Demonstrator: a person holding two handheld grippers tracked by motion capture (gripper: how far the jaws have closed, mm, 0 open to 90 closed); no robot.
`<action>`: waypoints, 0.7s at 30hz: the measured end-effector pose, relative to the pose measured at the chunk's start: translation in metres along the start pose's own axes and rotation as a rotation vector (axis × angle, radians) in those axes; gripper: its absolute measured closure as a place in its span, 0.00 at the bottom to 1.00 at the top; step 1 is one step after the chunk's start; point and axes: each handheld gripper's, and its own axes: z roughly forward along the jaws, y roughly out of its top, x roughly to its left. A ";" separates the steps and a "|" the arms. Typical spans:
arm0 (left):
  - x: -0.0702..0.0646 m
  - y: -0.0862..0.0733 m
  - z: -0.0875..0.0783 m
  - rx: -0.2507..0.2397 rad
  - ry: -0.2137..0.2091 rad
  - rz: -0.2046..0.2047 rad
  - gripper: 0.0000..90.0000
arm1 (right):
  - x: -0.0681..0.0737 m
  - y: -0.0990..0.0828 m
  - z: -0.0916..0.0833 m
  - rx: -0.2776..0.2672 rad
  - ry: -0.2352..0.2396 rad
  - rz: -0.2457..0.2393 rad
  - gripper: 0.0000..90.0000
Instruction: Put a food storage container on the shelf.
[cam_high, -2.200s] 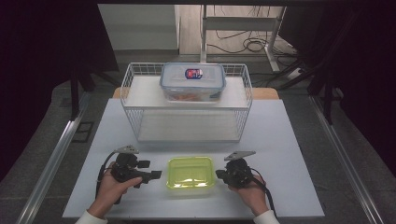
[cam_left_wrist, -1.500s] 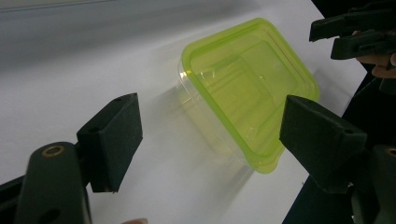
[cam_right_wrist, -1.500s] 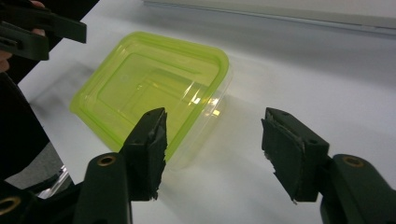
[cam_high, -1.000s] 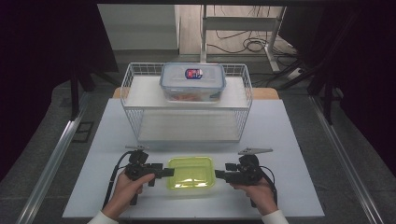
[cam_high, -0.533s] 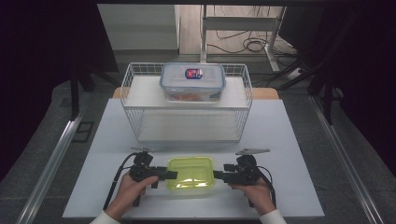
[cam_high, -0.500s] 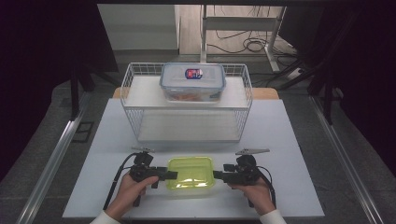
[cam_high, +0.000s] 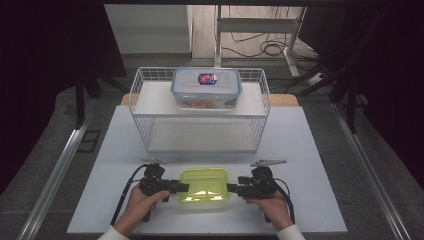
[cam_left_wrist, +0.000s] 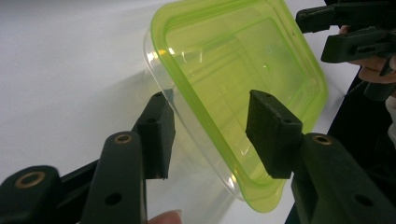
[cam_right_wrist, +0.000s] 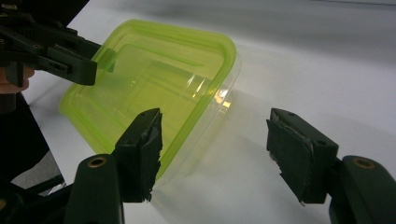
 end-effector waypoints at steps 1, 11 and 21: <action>0.000 0.000 0.000 -0.002 0.000 0.002 0.58 | 0.000 0.000 0.001 0.000 0.004 0.000 0.39; 0.000 -0.001 0.001 -0.001 0.001 0.016 0.68 | -0.002 0.002 0.011 0.019 0.032 0.015 0.40; -0.001 -0.001 0.002 0.005 -0.009 0.021 0.70 | -0.005 0.002 0.014 0.038 0.090 0.043 0.69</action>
